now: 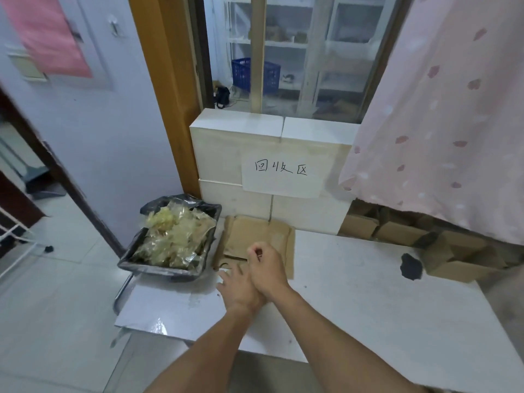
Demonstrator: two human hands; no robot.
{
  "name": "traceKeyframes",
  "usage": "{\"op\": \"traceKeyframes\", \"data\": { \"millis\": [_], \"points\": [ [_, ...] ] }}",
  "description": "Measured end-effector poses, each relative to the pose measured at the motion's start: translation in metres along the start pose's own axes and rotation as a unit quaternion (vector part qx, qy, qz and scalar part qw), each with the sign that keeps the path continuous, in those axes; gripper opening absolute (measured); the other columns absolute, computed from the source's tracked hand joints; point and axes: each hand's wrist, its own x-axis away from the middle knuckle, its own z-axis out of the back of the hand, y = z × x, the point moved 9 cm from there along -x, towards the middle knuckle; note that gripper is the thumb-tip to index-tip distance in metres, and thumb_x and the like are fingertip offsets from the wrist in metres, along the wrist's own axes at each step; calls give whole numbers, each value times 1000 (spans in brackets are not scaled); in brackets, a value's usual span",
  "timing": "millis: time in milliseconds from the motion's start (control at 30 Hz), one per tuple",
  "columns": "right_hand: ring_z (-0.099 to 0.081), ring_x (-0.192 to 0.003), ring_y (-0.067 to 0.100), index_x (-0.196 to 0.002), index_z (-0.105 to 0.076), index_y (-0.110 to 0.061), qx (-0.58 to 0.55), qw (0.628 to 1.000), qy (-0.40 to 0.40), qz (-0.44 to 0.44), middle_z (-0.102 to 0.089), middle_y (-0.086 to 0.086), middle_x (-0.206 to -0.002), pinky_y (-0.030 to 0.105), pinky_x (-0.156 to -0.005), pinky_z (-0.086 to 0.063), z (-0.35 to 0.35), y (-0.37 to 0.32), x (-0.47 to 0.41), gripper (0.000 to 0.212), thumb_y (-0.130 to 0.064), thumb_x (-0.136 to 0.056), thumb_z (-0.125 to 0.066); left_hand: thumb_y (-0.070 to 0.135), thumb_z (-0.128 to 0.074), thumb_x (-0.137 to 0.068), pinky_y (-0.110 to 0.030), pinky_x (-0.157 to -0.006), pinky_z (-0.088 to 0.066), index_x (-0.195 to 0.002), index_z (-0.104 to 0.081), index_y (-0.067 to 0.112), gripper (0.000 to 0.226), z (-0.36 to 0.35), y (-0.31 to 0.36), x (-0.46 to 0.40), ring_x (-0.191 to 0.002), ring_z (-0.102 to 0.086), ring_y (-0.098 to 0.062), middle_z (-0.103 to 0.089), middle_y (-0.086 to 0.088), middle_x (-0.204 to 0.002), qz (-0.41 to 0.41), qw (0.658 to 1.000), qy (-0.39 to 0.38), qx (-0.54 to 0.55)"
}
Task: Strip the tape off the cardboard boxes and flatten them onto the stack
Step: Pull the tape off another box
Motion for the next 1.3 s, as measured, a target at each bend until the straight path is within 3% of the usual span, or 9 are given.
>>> {"op": "traceKeyframes", "data": {
  "millis": [300,400,533,633,800,967,1133,1233,1300],
  "points": [
    [-65,-78,14,-75,-65,-22,-43,992,65,-96,-68,-10,-76,33,-77,-54,-31,11,18,18,-25,-92,-58,42,-51,-91,-44,-114,-30,-154,-22,26,71,-22,-43,-6,-150,-5,-30,-12,-4,-162,-91,991,-68,71],
    [-62,-69,10,-64,-62,-25,-10,994,61,-88,-65,-11,-65,31,-68,-52,-31,14,21,26,-29,-89,-55,39,-46,-94,-44,-113,-35,-148,-35,29,57,-22,-42,-7,-151,-4,-26,-19,1,-162,-99,987,-74,99],
    [-47,-50,8,-54,-47,-21,80,982,169,-15,-49,-8,-49,28,-51,-36,-2,9,28,42,-34,-94,-53,25,-27,-104,-35,-122,-8,-138,-50,20,41,-6,-29,-11,-147,-23,-18,-44,-1,-150,-138,984,-17,115],
    [-62,-78,15,-97,-63,-25,113,962,248,4,-65,-10,-83,30,-68,-44,27,21,40,9,-24,-95,-54,28,-16,-108,-42,-118,-20,-127,-57,11,48,9,-35,-17,-138,-38,-27,-56,-9,-136,-119,975,13,186],
    [-18,-146,22,-154,-15,-27,304,947,-109,-5,-17,-4,-159,37,-117,-24,-19,75,37,93,-37,-78,-69,40,-13,-106,-48,-117,-22,-140,-52,14,58,-3,-32,-17,-142,-30,-32,-46,-13,-146,-139,961,-45,236],
    [14,-151,30,-156,5,-23,460,879,-124,0,5,1,-165,47,-123,6,-36,86,24,115,-43,-77,-76,46,-19,-106,-41,-117,-29,-143,-49,27,51,-18,-12,-6,-138,-38,-20,-46,-1,-148,-203,934,-89,281],
    [-31,-137,29,-142,-32,-20,490,866,-86,-56,-38,3,-146,44,-118,-19,-14,90,13,73,-18,-79,-70,46,-20,-106,-28,-104,-39,-127,-60,28,49,-23,0,-11,-120,-52,-12,-58,8,-128,-198,935,-84,282],
    [-45,-110,24,-126,-40,-18,497,864,-43,-62,-47,1,-126,34,-93,-36,9,94,10,68,-10,-67,-74,46,-22,-105,-31,-92,-45,-102,-63,23,47,-24,2,-18,-100,-58,-14,-63,6,-105,-126,934,-70,326],
    [-46,-108,24,-127,-40,-16,519,853,-37,-41,-46,2,-124,32,-95,-35,21,98,4,72,-6,-65,-74,44,-24,-105,-38,-93,-47,-94,-60,19,45,-25,4,-23,-94,-58,-17,-63,2,-99,-90,936,-65,333]
  ]
}}
